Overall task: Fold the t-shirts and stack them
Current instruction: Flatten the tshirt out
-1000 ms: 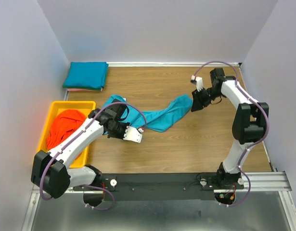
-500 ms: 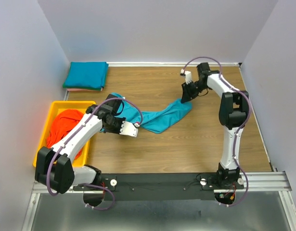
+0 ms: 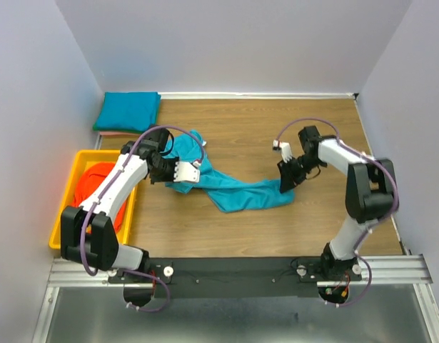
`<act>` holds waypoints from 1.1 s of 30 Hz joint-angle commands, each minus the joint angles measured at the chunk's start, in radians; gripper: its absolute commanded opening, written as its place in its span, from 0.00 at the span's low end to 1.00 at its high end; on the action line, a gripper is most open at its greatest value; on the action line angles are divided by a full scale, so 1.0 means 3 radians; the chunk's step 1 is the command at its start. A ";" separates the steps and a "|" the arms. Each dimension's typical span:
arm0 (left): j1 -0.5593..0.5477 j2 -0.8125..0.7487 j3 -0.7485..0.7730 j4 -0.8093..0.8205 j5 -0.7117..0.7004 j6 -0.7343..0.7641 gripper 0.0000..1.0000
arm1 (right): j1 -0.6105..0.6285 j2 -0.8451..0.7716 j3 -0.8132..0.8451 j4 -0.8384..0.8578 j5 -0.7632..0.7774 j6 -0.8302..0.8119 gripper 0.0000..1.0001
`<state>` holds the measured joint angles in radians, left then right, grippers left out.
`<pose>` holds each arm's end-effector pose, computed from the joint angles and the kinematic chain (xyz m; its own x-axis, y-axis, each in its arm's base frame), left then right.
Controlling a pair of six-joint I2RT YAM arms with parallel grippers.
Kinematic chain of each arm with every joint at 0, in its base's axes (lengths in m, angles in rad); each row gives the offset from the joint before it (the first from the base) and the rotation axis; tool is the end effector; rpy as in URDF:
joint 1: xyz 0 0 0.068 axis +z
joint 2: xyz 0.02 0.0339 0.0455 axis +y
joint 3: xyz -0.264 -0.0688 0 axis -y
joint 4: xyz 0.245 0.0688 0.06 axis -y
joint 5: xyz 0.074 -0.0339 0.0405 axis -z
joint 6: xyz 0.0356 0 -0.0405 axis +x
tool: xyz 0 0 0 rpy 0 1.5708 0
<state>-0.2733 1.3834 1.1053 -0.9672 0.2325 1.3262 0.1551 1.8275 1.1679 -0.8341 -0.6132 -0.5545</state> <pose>0.2458 -0.0774 0.2604 0.1027 0.9517 -0.2893 0.9660 -0.0260 0.2574 0.3183 0.0705 0.1633 -0.7479 -0.5528 -0.3676 -0.6633 0.6000 0.4473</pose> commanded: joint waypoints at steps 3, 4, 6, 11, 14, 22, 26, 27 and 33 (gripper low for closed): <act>0.0072 0.0215 0.0201 0.0013 0.0278 -0.0095 0.00 | -0.0021 -0.1089 -0.0191 -0.0318 -0.0048 -0.0263 0.39; 0.0078 0.0246 0.0232 0.0013 0.0288 -0.0100 0.00 | -0.0031 -0.1136 -0.0176 -0.0308 -0.0007 -0.0289 0.44; 0.0083 0.0328 0.0304 0.0023 0.0309 -0.0110 0.00 | -0.0067 -0.1122 -0.0140 -0.0293 0.0156 -0.0355 0.48; 0.0083 0.0466 0.0457 0.0013 0.0319 -0.0130 0.00 | -0.0138 -0.0570 0.0177 -0.0303 0.0193 -0.0463 0.52; 0.0083 0.0481 0.0478 -0.0007 0.0324 -0.0131 0.00 | -0.0133 -0.0411 0.0274 -0.0303 0.0183 -0.0565 0.54; 0.0088 0.0441 0.0381 0.0023 0.0299 -0.0141 0.00 | -0.0133 0.0003 0.0433 -0.0298 0.0265 -0.0790 0.55; 0.0083 0.0420 0.0345 0.0044 0.0294 -0.0146 0.00 | -0.0133 0.0116 0.0484 -0.0298 0.0219 -0.0810 0.55; 0.0083 0.0420 0.0345 0.0049 0.0284 -0.0146 0.00 | -0.0133 0.0131 0.0479 -0.0303 0.0219 -0.0826 0.55; 0.0083 0.0430 0.0340 0.0054 0.0283 -0.0161 0.00 | -0.0133 0.0218 0.0458 -0.0354 0.0183 -0.0938 0.54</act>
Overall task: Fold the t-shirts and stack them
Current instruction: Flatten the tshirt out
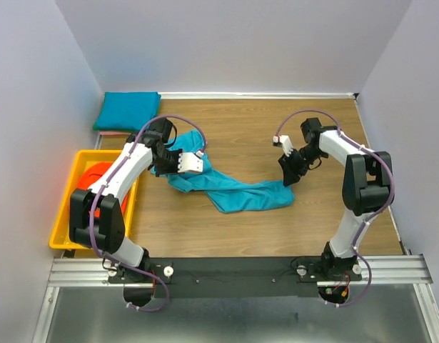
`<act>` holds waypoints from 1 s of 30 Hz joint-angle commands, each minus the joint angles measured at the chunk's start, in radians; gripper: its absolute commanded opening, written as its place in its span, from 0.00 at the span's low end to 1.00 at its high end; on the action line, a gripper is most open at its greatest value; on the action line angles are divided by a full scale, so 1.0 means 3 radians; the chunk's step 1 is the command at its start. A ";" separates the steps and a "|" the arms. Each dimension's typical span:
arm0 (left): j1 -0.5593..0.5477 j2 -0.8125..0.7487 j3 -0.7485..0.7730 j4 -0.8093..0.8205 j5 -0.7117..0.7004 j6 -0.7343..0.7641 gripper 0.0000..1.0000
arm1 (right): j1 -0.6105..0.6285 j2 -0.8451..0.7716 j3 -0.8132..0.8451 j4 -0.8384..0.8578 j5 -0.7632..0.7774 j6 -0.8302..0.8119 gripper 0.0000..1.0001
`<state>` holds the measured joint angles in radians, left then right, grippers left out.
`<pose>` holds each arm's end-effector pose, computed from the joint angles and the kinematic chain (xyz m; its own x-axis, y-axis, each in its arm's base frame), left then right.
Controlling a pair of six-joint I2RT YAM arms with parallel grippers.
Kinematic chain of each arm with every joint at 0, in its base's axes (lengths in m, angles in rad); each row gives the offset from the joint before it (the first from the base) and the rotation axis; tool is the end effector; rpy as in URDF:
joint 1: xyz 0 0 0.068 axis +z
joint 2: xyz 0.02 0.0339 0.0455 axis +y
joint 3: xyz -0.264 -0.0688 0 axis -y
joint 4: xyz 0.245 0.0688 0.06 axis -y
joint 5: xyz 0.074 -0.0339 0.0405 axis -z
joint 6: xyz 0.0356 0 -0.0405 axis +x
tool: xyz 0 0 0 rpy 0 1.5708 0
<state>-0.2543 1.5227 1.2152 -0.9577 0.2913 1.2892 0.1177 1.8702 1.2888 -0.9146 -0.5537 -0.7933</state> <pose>0.2796 -0.0832 0.2571 0.0553 0.9363 -0.3467 0.9768 0.0211 0.2129 0.3388 0.0589 0.1774 -0.5957 -0.6809 -0.4261 -0.8032 0.5059 0.3146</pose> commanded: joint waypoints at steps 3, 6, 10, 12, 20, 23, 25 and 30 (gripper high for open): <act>0.0019 -0.0013 -0.0032 0.0022 0.0082 -0.0038 0.00 | -0.0009 0.0127 0.0050 -0.0132 -0.0031 -0.0178 0.53; 0.0024 0.0002 -0.0021 0.0032 0.0072 -0.0048 0.00 | -0.0009 0.0178 0.0040 -0.0157 -0.0051 -0.0194 0.50; 0.0024 0.0022 0.0009 0.0017 0.0067 -0.0053 0.00 | -0.0009 0.0158 0.0040 -0.0198 -0.0072 -0.0240 0.34; 0.0029 0.0038 0.0025 0.0017 0.0062 -0.0058 0.00 | -0.0009 0.0132 0.0055 -0.0244 -0.0067 -0.0260 0.29; 0.0177 0.0119 0.0295 -0.0059 0.0164 -0.0145 0.00 | -0.0009 -0.0199 0.0224 -0.0377 0.0040 -0.0235 0.04; 0.0300 0.0206 0.0636 -0.0121 0.0261 -0.0237 0.00 | -0.0029 -0.0348 0.0356 -0.0377 0.0168 -0.0148 0.01; 0.0443 0.0324 0.1009 -0.0203 0.0409 -0.0375 0.00 | -0.0106 -0.0410 0.0464 -0.0377 0.0225 -0.0076 0.01; 0.0683 0.0696 0.1903 -0.0193 0.0726 -0.0891 0.00 | -0.0340 -0.0415 0.1137 -0.0255 0.0403 0.0133 0.01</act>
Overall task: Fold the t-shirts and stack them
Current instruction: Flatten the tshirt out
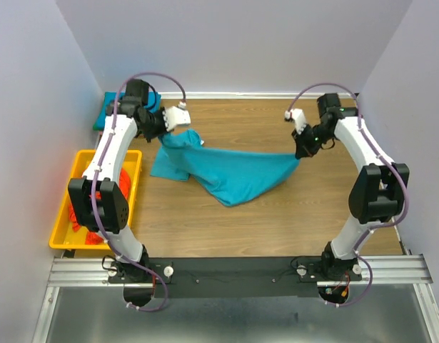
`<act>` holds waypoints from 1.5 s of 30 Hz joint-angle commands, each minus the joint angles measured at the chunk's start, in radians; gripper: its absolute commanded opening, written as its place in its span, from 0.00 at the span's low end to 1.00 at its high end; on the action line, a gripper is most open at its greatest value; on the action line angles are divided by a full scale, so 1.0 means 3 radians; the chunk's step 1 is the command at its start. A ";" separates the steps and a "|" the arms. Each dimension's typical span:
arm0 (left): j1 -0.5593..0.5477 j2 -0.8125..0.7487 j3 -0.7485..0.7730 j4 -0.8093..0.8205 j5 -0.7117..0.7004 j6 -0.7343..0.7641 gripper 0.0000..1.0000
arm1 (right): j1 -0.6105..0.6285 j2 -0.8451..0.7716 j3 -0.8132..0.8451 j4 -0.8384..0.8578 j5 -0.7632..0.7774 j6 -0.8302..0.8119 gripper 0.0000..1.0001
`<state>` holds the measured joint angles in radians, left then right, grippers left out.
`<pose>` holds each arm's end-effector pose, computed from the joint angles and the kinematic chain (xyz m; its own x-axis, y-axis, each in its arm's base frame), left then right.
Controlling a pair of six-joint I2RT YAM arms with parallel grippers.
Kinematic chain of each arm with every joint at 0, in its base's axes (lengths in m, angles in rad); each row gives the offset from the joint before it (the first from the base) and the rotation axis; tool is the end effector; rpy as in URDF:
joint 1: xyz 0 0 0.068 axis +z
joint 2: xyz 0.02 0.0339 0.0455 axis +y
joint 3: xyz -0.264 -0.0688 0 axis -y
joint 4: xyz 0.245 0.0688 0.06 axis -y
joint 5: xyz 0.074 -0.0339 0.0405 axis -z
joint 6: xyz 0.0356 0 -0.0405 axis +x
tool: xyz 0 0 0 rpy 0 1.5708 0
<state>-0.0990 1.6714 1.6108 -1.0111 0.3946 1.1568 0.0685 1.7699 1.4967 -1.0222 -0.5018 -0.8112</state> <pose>0.3428 -0.0478 0.3274 -0.1003 0.8593 -0.5016 0.9103 0.2828 0.3024 0.3509 0.0412 0.2627 -0.5230 -0.6731 -0.5229 -0.8273 0.5484 0.1216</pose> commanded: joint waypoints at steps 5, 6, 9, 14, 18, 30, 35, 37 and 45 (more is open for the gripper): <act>0.0304 0.0523 0.1628 0.0251 0.0540 -0.1302 0.00 | -0.0341 0.0037 0.1197 0.0415 0.0415 0.0551 0.01; 0.0304 0.0579 0.1742 0.0347 0.0566 -0.1416 0.00 | -0.0351 0.0052 0.1289 0.0462 0.0486 0.0572 0.00; 0.0304 0.0534 0.1942 0.0796 0.0510 -0.1941 0.00 | -0.0351 0.0042 0.1560 0.0726 0.0629 0.0704 0.01; 0.0304 0.0095 0.1433 0.1824 0.0158 -0.2623 0.00 | -0.0351 -0.0029 0.1714 0.1157 0.0916 0.0863 0.01; 0.0304 -0.0344 0.0860 0.2657 -0.0220 -0.3027 0.00 | -0.0351 -0.0152 0.1760 0.1433 0.1018 0.0889 0.00; 0.0304 -0.1623 -0.0203 0.3845 -0.0712 -0.3411 0.00 | -0.0351 -0.0857 0.1648 0.1944 0.1330 0.1011 0.01; 0.0304 -0.2349 -0.0593 0.3933 -0.0732 -0.3340 0.00 | -0.0351 -0.1460 0.1179 0.2185 0.1381 0.0981 0.01; 0.0304 -0.2665 -0.0762 0.3933 -0.0707 -0.3284 0.00 | -0.0351 -0.1792 0.0948 0.2313 0.1447 0.0910 0.01; 0.0304 -0.3408 -0.0942 0.3801 -0.0707 -0.3115 0.00 | -0.0351 -0.2484 0.0728 0.2451 0.1606 0.0644 0.01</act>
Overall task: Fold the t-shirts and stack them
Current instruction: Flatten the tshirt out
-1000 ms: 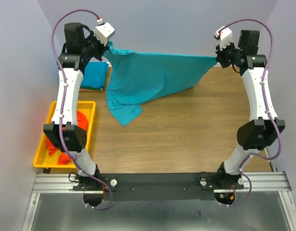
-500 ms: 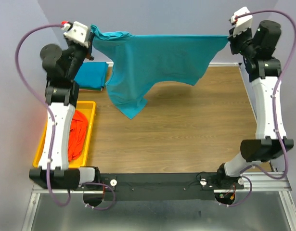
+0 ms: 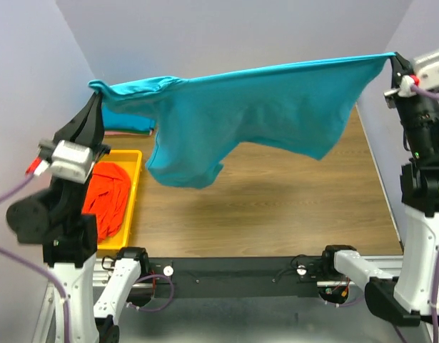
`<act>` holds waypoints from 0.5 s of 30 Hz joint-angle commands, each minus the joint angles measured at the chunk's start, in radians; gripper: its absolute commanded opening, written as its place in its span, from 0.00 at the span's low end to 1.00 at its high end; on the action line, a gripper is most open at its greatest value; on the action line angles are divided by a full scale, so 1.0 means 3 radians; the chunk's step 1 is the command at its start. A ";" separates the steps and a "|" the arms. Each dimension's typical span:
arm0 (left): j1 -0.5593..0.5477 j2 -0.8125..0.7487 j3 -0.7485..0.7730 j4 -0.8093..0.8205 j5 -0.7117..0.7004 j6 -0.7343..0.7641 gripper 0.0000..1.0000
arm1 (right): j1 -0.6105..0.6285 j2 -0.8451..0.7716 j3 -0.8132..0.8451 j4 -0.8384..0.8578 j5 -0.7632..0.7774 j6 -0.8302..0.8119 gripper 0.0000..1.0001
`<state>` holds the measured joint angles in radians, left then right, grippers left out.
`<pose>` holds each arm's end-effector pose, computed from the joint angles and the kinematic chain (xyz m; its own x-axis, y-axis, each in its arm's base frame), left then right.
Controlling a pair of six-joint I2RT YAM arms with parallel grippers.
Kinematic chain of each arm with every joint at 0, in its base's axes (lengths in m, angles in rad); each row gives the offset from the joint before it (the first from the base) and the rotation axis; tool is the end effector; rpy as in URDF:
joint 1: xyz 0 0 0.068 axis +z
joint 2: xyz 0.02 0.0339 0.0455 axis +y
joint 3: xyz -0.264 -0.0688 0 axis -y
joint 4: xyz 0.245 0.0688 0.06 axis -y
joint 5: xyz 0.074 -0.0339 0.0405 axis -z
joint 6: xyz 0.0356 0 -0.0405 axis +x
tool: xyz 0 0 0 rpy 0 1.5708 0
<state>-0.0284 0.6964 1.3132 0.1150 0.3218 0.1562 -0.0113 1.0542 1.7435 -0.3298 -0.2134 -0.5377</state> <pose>0.0625 -0.0130 0.5455 0.7006 0.1277 -0.7020 0.1550 0.9331 0.3245 0.1424 0.0059 0.5834 0.3980 -0.5051 -0.7658 0.0194 0.8392 -0.5434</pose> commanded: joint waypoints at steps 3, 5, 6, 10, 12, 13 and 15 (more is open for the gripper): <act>0.0069 -0.0103 0.0178 -0.0102 -0.0469 0.0338 0.00 | -0.0085 -0.0088 -0.0085 0.0148 0.0691 -0.0381 0.01; 0.0069 -0.0041 0.0219 -0.0184 -0.0408 0.0384 0.00 | -0.0085 -0.0032 -0.0171 0.0148 0.0691 -0.0468 0.00; 0.0069 -0.0010 0.0224 -0.0255 -0.0357 0.0410 0.00 | -0.0085 -0.0012 -0.0228 0.0148 0.0686 -0.0488 0.00; 0.0069 0.0199 0.0138 -0.0490 0.0031 0.0527 0.00 | -0.0085 0.0126 -0.0544 0.0148 0.0574 -0.0555 0.00; 0.0069 0.0311 0.0006 -0.0582 0.0093 0.0553 0.00 | -0.0085 0.0218 -0.0794 0.0148 0.0523 -0.0575 0.00; 0.0069 0.0347 -0.0051 -0.0608 0.0103 0.0573 0.00 | -0.0085 0.0244 -0.0892 0.0148 0.0446 -0.0570 0.00; 0.0069 0.0470 -0.0255 -0.0644 0.0205 0.0609 0.00 | -0.0085 0.0300 -0.1182 0.0148 0.0278 -0.0595 0.01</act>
<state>-0.0280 0.7959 1.3060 -0.0196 0.4129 0.2691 -0.0113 1.0920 1.5143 -0.2581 -0.2001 -0.6651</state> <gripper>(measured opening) 0.006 0.012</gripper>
